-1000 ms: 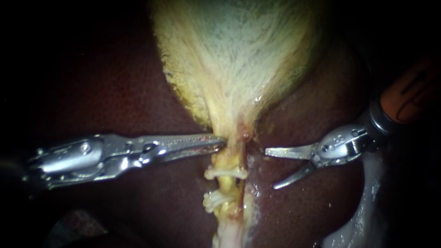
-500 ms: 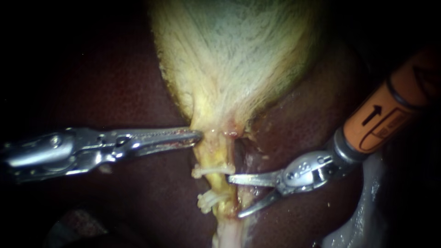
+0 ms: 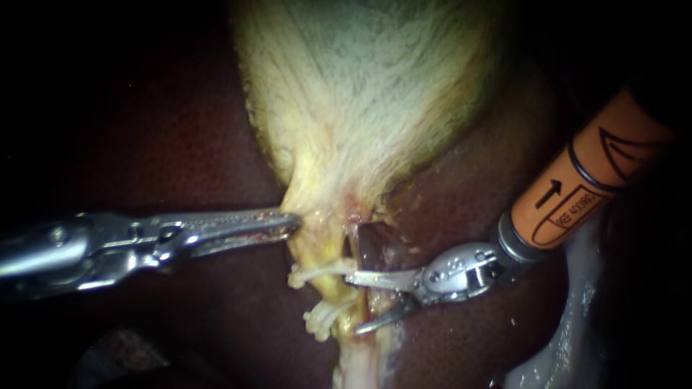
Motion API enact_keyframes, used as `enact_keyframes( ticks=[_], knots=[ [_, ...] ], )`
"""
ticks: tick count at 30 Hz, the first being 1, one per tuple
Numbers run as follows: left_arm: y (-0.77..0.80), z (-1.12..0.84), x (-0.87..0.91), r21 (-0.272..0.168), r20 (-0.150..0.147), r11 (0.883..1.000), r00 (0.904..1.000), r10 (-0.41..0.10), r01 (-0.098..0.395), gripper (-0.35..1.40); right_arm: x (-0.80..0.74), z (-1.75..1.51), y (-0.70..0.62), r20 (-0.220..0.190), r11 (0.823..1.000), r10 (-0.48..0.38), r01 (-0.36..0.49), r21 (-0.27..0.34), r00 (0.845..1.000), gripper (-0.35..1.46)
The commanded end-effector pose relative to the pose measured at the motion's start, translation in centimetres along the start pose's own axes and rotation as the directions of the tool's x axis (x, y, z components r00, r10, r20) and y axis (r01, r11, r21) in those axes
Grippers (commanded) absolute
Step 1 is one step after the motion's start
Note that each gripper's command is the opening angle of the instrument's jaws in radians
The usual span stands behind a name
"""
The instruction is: Go to the cutting position left tube
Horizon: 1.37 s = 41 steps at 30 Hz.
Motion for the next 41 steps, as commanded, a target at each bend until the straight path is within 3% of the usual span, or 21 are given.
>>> enact_keyframes(
  ticks=[1,6,13,25,41],
  knots=[
    [0.00,0.01,0.00,0.001,0.000,1.000,1.0000,0.001,-0.001,-0.10,0.01,0.03,0.00,0.001,1.000,0.000,0.000,-0.001,1.000,1.42],
    [0.02,0.03,0.01,0.002,0.000,1.000,1.0000,0.001,-0.001,-0.10,0.07,0.22,-0.05,-0.001,1.000,-0.002,0.002,0.027,1.000,1.42],
    [0.07,0.10,0.03,0.000,0.000,1.000,1.0000,0.001,-0.001,-0.10,0.16,0.49,-0.12,-0.043,0.996,0.020,-0.016,0.089,0.999,1.40],
    [0.07,0.15,0.04,0.000,0.001,1.000,1.0000,0.001,-0.001,-0.10,0.27,0.86,-0.05,-0.056,0.996,0.050,-0.046,0.074,0.997,1.40],
    [0.07,0.17,0.04,0.000,0.001,1.000,1.0000,0.001,-0.001,-0.10,0.25,0.85,-0.03,-0.056,0.996,0.050,-0.046,0.075,0.997,1.40]
  ],
)
